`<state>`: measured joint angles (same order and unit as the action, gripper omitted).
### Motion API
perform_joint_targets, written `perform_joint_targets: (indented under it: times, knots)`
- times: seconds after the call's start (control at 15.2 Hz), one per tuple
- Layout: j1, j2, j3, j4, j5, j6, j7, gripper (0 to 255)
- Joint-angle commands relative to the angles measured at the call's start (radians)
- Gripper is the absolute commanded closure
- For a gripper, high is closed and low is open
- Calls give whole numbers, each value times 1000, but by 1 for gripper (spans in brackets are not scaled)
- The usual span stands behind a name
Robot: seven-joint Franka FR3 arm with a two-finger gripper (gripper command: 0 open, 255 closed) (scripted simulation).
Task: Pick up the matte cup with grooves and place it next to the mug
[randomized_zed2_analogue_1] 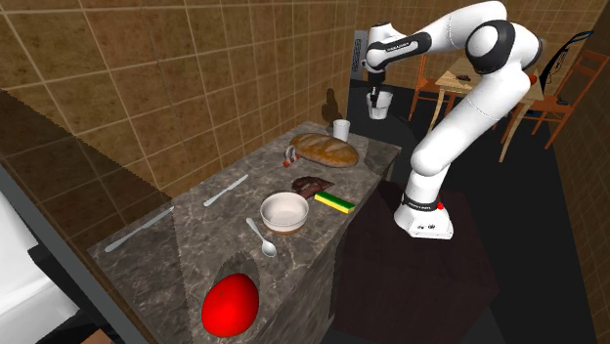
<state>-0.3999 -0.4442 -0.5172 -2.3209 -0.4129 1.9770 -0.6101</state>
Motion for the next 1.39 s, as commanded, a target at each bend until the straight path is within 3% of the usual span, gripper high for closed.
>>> perform_joint_targets:
  times: [0.0, 1.32]
  knots:
    - [-1, 8, -7, -21, -4, 30, 4, 255]
    - [-2, 139, -77, -193, -30, 329, 36, 255]
